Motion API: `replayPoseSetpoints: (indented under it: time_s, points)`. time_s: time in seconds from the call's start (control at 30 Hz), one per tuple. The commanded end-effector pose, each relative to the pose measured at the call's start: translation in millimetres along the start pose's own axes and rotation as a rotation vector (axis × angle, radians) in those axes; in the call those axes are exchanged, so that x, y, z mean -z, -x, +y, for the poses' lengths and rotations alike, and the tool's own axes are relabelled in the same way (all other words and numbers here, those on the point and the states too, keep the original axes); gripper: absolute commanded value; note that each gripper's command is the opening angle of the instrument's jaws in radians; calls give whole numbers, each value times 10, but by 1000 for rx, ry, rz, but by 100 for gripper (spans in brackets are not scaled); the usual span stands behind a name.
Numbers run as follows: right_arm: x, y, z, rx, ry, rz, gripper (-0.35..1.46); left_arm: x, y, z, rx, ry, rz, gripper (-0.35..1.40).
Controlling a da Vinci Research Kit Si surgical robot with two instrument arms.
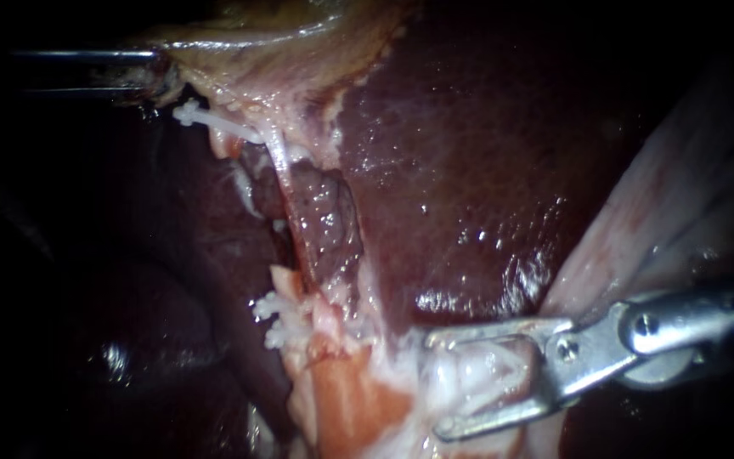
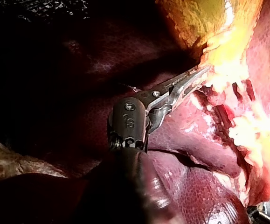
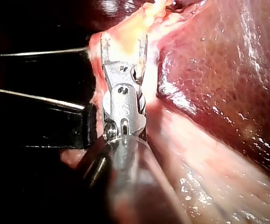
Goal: Clipping first clip right tube
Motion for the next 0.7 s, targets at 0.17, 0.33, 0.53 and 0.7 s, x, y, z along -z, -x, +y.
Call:
replayPoseSetpoints:
  time_s: [0.17, 0.33, 0.53, 0.7]
  points:
    - [-20, -6, 21, -50, 3, -2, 50, 1, -1, 4, -2, -3, 0, -35]
    - [-30, -10, 41, -93, 11, -1, 50, 1, -1, 6, -2, -4, 0, -35]
    - [-40, -17, 67, -133, 20, 1, 50, 2, -1, 9, -8, -5, 1, -35]
    - [-60, -21, 85, -156, 31, 1, 50, 2, -1, 10, -8, -6, 1, -35]
